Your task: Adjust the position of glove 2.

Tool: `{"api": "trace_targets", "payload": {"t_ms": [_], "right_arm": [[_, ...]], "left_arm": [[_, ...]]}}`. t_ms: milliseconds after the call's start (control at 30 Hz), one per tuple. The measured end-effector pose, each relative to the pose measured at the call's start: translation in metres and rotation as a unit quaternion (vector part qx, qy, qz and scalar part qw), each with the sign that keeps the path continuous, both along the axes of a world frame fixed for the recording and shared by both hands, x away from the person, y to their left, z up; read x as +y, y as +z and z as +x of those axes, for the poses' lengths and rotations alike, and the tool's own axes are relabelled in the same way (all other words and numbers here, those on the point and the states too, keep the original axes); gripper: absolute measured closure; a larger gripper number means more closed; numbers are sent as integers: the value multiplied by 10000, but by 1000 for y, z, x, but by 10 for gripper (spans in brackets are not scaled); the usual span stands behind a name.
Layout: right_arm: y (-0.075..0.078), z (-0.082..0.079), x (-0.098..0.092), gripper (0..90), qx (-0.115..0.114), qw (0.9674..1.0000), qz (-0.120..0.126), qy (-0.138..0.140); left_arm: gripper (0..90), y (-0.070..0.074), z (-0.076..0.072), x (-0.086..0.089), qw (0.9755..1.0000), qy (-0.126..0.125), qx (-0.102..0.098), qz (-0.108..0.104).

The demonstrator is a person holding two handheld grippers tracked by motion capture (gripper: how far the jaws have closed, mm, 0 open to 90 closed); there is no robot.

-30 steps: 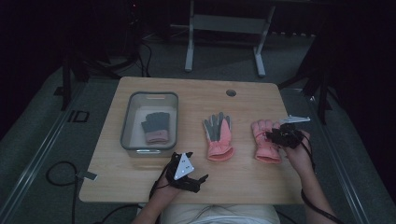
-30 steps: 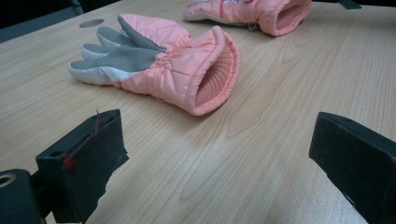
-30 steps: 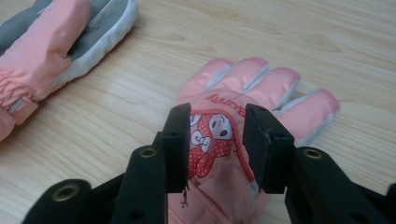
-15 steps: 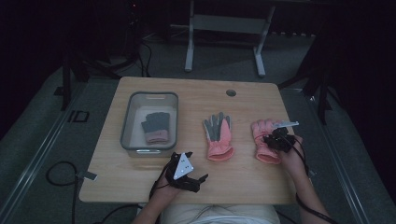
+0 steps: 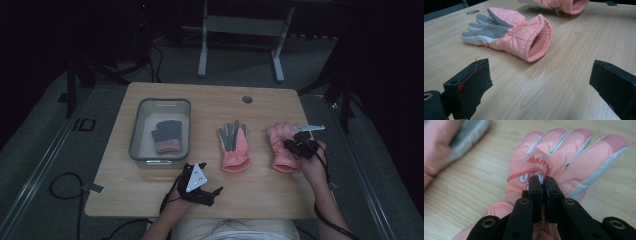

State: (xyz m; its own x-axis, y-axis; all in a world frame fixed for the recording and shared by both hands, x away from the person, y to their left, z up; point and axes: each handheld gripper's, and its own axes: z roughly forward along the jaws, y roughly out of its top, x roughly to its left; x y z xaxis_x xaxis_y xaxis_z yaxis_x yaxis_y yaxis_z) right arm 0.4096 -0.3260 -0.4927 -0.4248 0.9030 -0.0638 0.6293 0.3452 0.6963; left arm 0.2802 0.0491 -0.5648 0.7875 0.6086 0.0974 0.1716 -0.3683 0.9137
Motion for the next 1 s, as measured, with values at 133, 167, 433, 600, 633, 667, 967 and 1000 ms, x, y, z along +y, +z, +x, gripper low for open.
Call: {"api": "trace_targets", "payload": {"t_ms": [133,167,433,600,633,667,967,1000], "right_arm": [[23,-9,19,857,-252,9988,273,319],[23,-9,19,857,-252,9988,273,319],[62,-23,80,856,-594,9946,448,720],[70,-25,114,856,-644,9944,454,702],[70,-25,120,856,-637,9945,457,695],[70,-25,120,856,-637,9945,457,695],[47,-18,160,854,-383,9962,236,751],[39,-15,162,853,-306,9967,116,742]], "left_arm": [[32,0,0,0,10000,10,-17,16],[32,0,0,0,10000,11,-21,15],[32,0,-1,0,10000,14,-21,5],[31,0,-1,0,10000,20,-24,-10],[32,0,-1,0,10000,20,-24,-10],[32,0,0,0,10000,15,-20,-2],[32,0,-1,0,10000,7,-20,-29],[31,0,-1,0,10000,0,-15,-29]]}}
